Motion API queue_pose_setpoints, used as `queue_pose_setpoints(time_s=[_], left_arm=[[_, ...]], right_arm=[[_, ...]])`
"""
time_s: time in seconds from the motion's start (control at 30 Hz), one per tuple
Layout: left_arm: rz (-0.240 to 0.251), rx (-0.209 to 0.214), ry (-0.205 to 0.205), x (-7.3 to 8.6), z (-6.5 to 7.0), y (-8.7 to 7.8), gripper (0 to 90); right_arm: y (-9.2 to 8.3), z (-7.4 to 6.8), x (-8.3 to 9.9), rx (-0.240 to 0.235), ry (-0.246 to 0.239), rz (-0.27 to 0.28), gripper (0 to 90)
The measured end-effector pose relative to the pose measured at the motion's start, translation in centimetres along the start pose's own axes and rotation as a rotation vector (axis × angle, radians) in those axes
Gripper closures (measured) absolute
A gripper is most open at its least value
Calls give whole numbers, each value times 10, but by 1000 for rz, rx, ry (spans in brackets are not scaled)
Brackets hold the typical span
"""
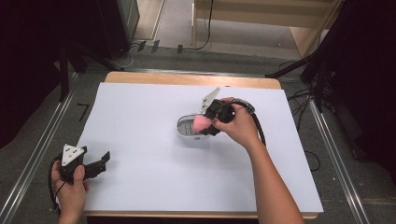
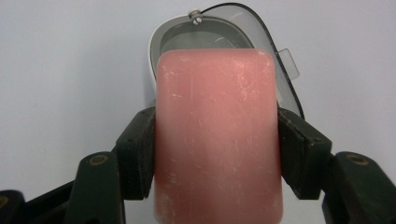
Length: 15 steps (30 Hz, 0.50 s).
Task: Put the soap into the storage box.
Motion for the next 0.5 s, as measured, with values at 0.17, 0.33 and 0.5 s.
queue_pose_setpoints(time_s=[0.17, 0.33, 0.5], left_arm=[[1, 1, -1, 0, 0, 0, 137], [1, 2, 0, 0, 0, 0, 137], [-1, 1, 2, 0, 0, 0, 137]], right_arm=[[5, 5, -8, -1, -32, 6, 384], [7, 7, -15, -1, -52, 17, 384], [12, 8, -20, -13, -81, 16, 384]])
Point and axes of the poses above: each handheld gripper's, and its own axes: y roughly forward along the jaws, x roughly out of its underside, z roughly to its right, the point moved 10 cm from there along y, roughly forward along the jaws, and after that the axes turned 8 degrees about -y, right-handed, at the moved point
